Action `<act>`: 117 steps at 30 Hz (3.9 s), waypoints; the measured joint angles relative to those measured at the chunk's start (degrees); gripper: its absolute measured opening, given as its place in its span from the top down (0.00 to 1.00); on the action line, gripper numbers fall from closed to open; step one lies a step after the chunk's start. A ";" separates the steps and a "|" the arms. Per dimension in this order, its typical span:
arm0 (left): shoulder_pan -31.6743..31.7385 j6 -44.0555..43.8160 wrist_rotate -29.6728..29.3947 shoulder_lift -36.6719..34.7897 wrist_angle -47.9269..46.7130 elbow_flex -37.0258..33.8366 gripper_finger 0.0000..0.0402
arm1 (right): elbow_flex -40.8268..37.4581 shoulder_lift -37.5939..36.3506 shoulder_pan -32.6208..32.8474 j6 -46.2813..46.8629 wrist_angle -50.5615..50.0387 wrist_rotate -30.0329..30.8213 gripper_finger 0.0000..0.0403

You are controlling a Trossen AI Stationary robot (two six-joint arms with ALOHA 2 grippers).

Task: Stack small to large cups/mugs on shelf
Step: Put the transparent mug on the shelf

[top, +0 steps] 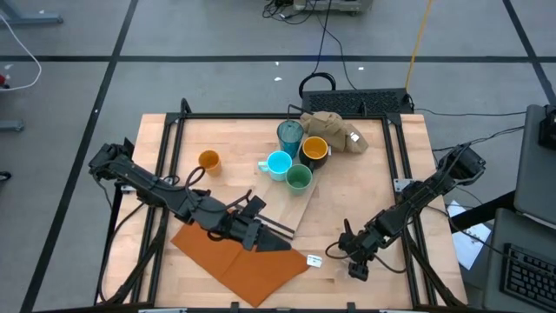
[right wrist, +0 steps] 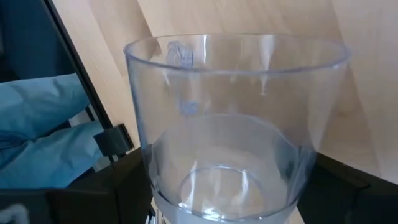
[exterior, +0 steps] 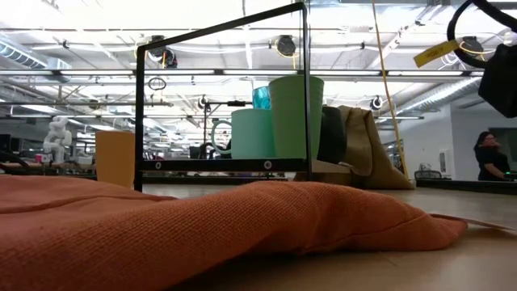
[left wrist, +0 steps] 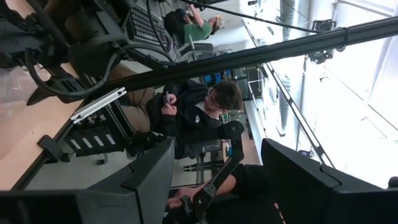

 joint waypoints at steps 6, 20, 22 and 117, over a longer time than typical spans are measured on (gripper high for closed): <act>-0.42 0.07 0.02 0.00 0.01 0.00 0.39 | 0.00 0.00 0.00 0.01 -0.12 -0.22 0.23; -0.85 0.03 -0.02 0.00 0.42 0.00 0.39 | 0.00 -0.86 -1.38 -5.08 3.75 -0.20 0.24; -0.85 0.10 -0.03 0.00 0.38 0.00 0.39 | 0.00 -1.84 -2.27 -5.76 3.76 -0.15 0.24; 10.36 34.47 -13.56 -25.59 -7.49 -0.02 0.39 | 0.00 12.34 -18.88 -43.95 47.89 40.58 0.24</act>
